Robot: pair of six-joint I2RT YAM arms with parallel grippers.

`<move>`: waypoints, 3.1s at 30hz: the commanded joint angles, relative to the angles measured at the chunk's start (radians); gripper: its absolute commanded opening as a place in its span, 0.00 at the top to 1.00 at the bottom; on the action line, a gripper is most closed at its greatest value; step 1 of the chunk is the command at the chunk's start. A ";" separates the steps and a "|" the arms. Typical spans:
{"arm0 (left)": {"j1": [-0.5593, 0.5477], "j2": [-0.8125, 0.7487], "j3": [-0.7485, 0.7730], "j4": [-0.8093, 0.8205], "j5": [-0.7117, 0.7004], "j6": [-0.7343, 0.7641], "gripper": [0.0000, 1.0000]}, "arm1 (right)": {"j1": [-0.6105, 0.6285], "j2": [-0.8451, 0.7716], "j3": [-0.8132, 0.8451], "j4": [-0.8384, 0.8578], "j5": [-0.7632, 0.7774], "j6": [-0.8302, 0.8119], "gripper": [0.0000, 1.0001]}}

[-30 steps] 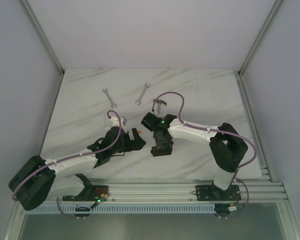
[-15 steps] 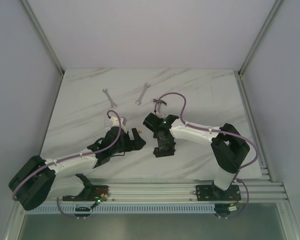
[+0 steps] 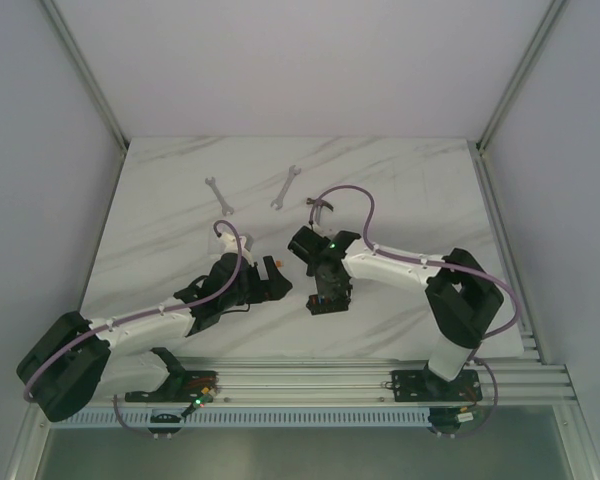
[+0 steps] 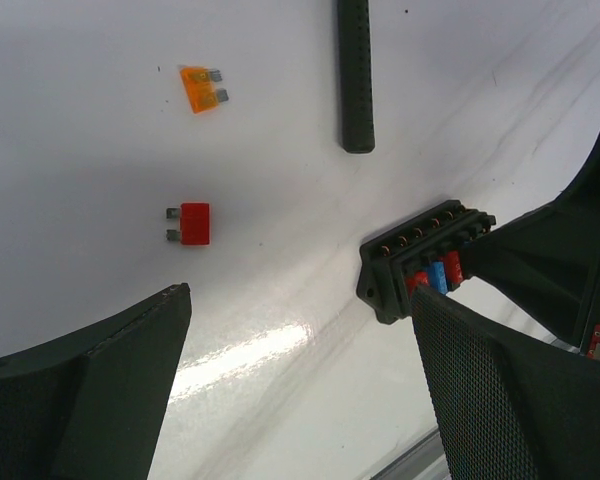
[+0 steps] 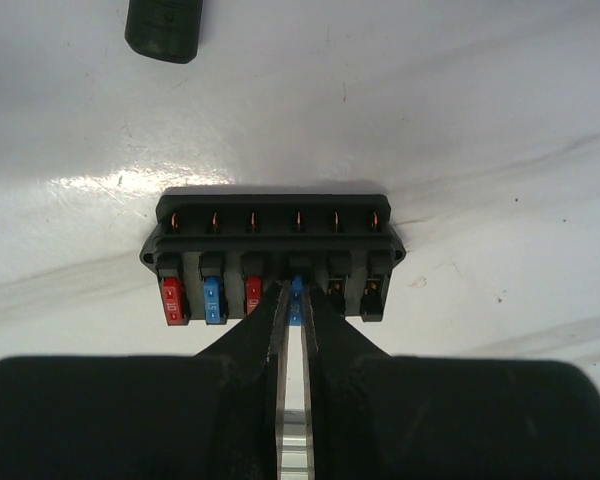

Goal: Snap on the fuse box
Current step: Install the fuse at the fuse box base.

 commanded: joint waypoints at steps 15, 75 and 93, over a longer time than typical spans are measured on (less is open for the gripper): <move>-0.066 -0.005 0.004 0.022 0.032 -0.050 0.03 | -0.010 0.007 0.128 -0.145 0.025 -0.044 0.68; -0.135 0.278 0.084 0.241 0.151 -0.115 0.36 | -0.017 -0.057 0.032 -0.065 -0.001 -0.028 0.82; -0.153 0.359 0.152 0.229 0.139 -0.124 0.42 | -0.014 -0.065 -0.032 -0.004 0.005 0.001 0.73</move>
